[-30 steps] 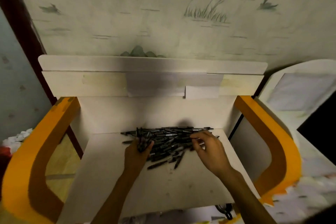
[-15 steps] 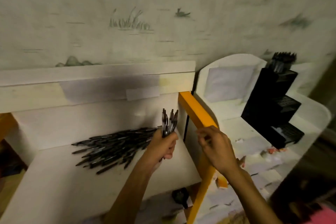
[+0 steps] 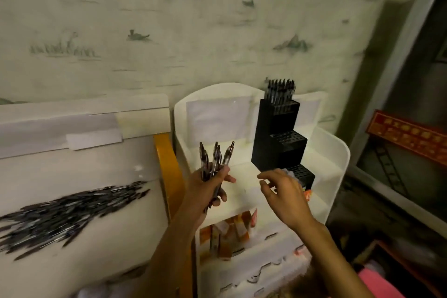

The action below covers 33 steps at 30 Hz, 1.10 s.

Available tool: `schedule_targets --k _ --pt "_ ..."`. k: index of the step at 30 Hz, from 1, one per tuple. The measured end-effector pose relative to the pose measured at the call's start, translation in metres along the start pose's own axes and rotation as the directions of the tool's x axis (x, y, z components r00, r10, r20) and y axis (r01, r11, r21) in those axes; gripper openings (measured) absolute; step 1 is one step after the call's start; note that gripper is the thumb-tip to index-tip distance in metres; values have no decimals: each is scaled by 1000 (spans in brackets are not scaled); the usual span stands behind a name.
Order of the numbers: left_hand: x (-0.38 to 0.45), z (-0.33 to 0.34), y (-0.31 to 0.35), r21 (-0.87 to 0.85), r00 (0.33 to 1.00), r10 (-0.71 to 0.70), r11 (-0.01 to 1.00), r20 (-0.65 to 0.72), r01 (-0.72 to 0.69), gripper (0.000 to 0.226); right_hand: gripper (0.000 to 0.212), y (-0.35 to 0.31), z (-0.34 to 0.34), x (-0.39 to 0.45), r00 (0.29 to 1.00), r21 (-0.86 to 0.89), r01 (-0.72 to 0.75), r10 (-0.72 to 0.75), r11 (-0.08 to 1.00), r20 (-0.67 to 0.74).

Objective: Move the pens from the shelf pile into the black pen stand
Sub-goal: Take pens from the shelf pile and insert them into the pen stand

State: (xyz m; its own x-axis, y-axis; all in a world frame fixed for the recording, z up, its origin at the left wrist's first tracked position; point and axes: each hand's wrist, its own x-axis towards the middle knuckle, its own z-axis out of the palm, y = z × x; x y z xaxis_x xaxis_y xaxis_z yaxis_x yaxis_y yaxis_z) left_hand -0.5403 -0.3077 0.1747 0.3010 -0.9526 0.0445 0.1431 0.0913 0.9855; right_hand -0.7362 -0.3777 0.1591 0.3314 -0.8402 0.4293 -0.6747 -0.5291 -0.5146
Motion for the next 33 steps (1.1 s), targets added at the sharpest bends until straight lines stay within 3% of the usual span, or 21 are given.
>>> schedule_targets --k 6,11,16,24,33 --pt "39 61 -10 7 993 -51 999 108 51 20 21 54 -30 29 1000 -24 -13 14 1000 4" --pt "82 98 -22 -66 993 -86 994 83 91 16 19 104 -42 62 1000 -27 -6 6 1000 -7" --pt "127 138 -27 -143 999 -26 989 23 29 24 19 146 -58 105 1000 -26 21 -21 999 5" --pt "195 183 -27 -44 996 92 995 -8 -92 30 19 185 -74 190 991 -29 135 -135 990 12" --pt "241 222 -22 -14 992 21 1000 -126 -23 19 14 202 -70 258 982 96 186 -189 978 14"
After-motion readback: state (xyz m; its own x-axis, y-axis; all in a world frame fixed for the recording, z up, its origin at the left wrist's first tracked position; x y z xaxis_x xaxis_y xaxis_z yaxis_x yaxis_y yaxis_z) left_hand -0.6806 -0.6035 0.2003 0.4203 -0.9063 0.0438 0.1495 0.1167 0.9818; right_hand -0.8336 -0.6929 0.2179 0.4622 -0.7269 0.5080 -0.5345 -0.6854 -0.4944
